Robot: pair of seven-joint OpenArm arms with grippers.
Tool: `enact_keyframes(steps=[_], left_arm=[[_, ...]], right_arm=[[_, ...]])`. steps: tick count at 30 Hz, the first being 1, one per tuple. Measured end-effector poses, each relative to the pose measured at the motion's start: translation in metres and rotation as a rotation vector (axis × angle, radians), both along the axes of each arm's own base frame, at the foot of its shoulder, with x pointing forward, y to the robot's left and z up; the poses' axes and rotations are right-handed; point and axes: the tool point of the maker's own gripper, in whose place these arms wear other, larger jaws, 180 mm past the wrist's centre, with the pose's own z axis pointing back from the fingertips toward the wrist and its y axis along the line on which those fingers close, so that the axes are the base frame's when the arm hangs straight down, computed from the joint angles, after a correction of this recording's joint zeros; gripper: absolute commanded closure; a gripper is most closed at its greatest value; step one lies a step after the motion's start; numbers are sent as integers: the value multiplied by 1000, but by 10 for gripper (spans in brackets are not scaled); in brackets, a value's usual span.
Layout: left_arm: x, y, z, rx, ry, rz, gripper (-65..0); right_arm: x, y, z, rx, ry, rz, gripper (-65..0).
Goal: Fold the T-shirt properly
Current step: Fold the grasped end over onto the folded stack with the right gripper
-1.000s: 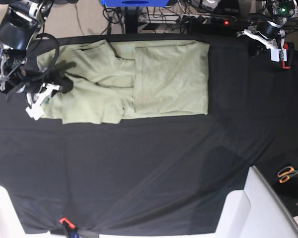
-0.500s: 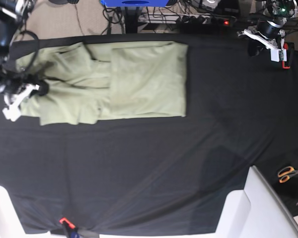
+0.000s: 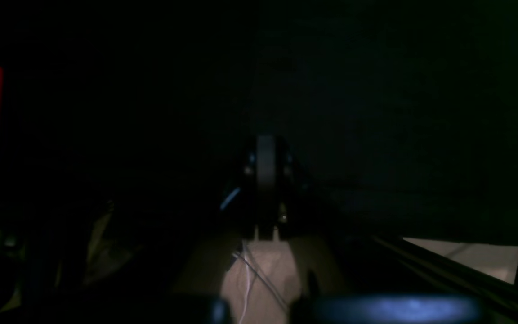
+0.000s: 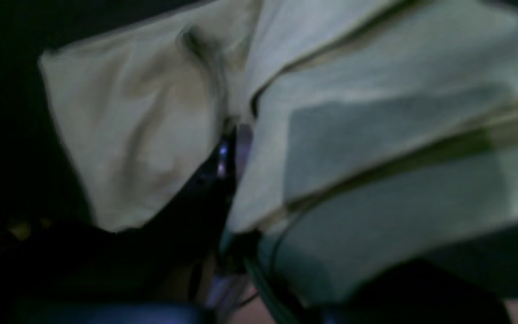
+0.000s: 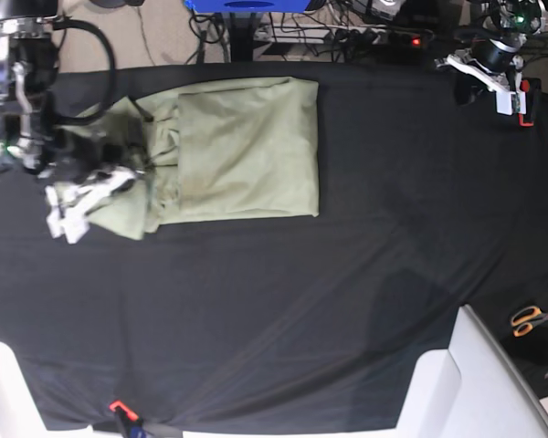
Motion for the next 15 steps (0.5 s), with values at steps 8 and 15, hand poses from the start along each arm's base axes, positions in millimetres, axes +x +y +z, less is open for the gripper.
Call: enact_keyframes(steps=[8,15], left_arm=[[0,2,1,4,-1,3,0],[0,0,0,1,0,-1,0]], right_arm=[[-17,56,-15,11,101,-77,-5],[-18,87,-15,-15,101,-104,-5]])
